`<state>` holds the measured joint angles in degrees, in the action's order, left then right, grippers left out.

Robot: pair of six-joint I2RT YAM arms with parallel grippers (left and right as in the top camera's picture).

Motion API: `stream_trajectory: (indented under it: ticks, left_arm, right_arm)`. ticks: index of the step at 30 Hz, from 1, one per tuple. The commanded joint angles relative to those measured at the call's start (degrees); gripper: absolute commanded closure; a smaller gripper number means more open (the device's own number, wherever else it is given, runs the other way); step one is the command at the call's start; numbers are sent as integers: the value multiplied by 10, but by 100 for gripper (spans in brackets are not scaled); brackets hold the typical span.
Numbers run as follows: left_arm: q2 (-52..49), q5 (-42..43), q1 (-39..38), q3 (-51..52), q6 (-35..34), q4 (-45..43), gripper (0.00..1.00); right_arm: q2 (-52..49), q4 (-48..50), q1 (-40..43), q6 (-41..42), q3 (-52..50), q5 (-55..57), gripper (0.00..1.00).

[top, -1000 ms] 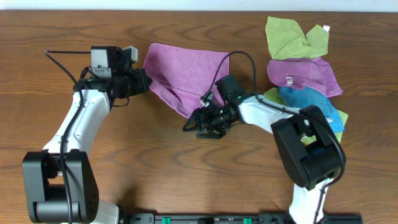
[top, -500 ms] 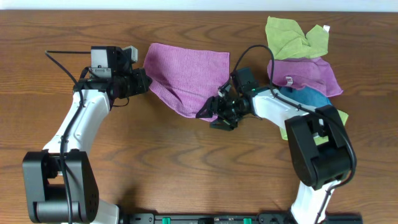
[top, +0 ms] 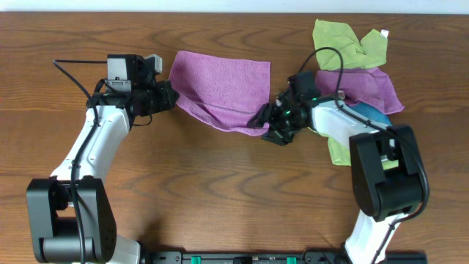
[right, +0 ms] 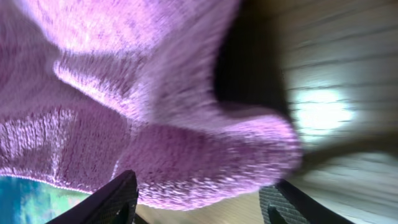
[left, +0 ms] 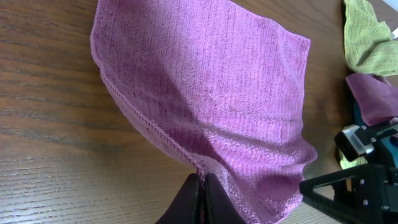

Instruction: Fold the cloth

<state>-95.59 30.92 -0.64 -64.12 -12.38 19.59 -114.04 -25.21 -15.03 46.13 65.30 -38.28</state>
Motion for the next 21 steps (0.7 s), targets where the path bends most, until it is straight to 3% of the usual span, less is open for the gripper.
stream_trajectory:
  ticks: [1, 6, 11, 21]
  left_arm:
    - [-3, -11, -1, -10, -1, 3, 94]
    - [-3, -11, -1, -10, -1, 3, 94]
    - [-3, -11, -1, -10, -1, 3, 94]
    - [-3, -11, -1, -10, -1, 3, 95]
  right_arm:
    - [-45, -23, 24, -27, -31, 151, 36]
    - [-45, -50, 24, -50, -31, 161, 41]
    - [-45, -34, 22, -61, -31, 165, 56]
    - [-47, -1, -5, -96, -31, 188, 59]
